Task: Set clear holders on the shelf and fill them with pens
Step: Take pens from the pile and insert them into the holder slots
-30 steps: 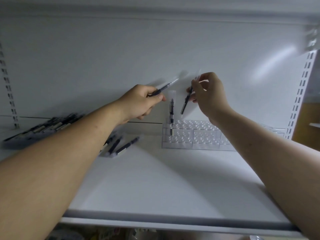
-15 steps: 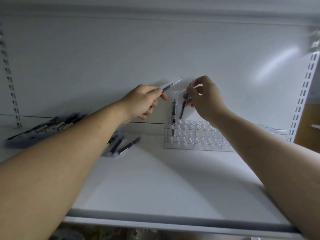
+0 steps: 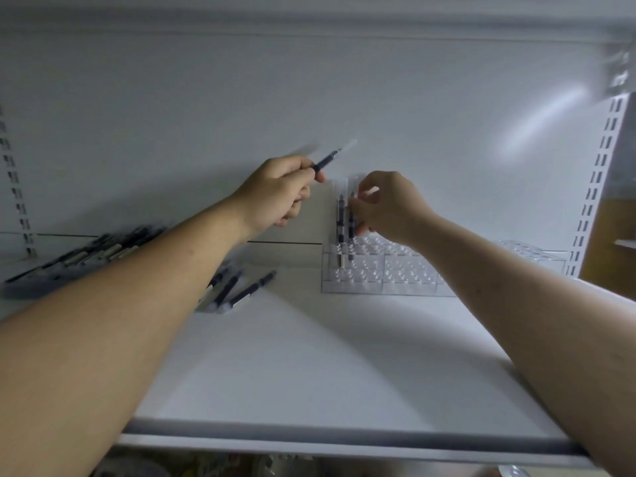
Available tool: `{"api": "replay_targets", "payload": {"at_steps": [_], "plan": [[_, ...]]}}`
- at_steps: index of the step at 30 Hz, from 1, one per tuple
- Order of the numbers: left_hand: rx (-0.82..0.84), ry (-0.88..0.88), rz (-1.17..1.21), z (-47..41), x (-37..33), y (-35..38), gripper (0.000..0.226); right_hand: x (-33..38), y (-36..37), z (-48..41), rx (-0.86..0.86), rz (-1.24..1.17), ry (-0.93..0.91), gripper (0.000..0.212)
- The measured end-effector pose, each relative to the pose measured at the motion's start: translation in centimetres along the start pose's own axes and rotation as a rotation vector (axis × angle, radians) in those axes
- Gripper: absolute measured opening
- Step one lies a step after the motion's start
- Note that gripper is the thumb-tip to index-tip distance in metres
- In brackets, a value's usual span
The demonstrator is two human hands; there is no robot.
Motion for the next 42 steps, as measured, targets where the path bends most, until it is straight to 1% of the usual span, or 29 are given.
{"api": "replay_targets", "payload": {"at_steps": [3, 7, 10, 13, 15, 17, 20, 23, 28, 31, 33, 35, 38, 40, 42], "plan": [[0.007, 0.018, -0.009, 0.1, -0.2, 0.1, 0.017, 0.2, -0.1, 0.3, 0.008, 0.078, 0.021, 0.018], [-0.002, 0.032, -0.056, 0.1, -0.2, 0.3, 0.012, 0.3, -0.6, 0.5, 0.05, 0.222, -0.019, 0.032], [-0.02, 0.05, -0.135, 0.1, -0.2, 0.5, 0.012, 0.3, -1.0, 0.4, 0.005, 0.233, -0.038, 0.027], [-0.036, 0.085, -0.244, 0.1, -0.3, 0.5, 0.011, 0.7, -1.9, 0.3, -0.151, 0.109, -0.062, 0.014], [-0.041, 0.101, -0.257, 0.1, -0.4, 0.6, 0.011, 1.1, -2.5, 0.4, -0.22, -0.046, -0.082, 0.008], [-0.035, 0.114, -0.271, 0.1, -0.5, 0.8, 0.01, 1.6, -2.6, 0.6, -0.198, -0.25, -0.092, 0.008], [-0.021, 0.119, -0.34, 0.1, -0.6, 1.1, 0.017, 2.2, -2.2, 1.1, -0.11, -0.413, -0.097, 0.009], [-0.014, 0.124, -0.365, 0.2, -0.6, 1.1, 0.023, 2.3, -2.1, 1.2, -0.054, -0.501, -0.121, 0.01], [0.01, 0.128, -0.357, 0.3, -0.7, 1.2, 0.023, 2.5, -2.0, 1.3, 0.011, -0.644, -0.122, 0.012], [0.035, 0.139, -0.412, 0.1, -0.5, 1.2, 0.017, 2.7, -1.8, 1.3, -0.005, -0.678, -0.116, 0.013], [0.04, 0.148, -0.466, 0.0, -0.1, 1.0, 0.017, 2.7, -2.0, 1.2, -0.064, -0.717, -0.111, 0.015], [0.038, 0.168, -0.499, 0.0, 0.2, 0.8, 0.023, 2.4, -2.4, 1.0, -0.151, -0.694, -0.115, 0.014], [0.023, 0.181, -0.558, 0.0, 0.4, 0.7, 0.042, 1.8, -2.9, 0.9, -0.26, -0.51, -0.136, 0.012], [0.017, 0.18, -0.583, 0.0, 0.4, 0.6, 0.051, 1.3, -2.9, 0.7, -0.286, -0.382, -0.14, 0.01], [0.015, 0.175, -0.593, 0.1, 0.5, 0.5, 0.054, 0.9, -2.8, 0.5, -0.277, -0.282, -0.123, 0.009]]}}
Point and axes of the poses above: each hand's wrist, its own z-axis away from the middle knuckle, its own y-axis out of the palm, x = y × z, the point moved 1 cm from there along -z, towards the middle knuckle, and after that the axes turned 5 degrees about x, right-handed, at the moved point
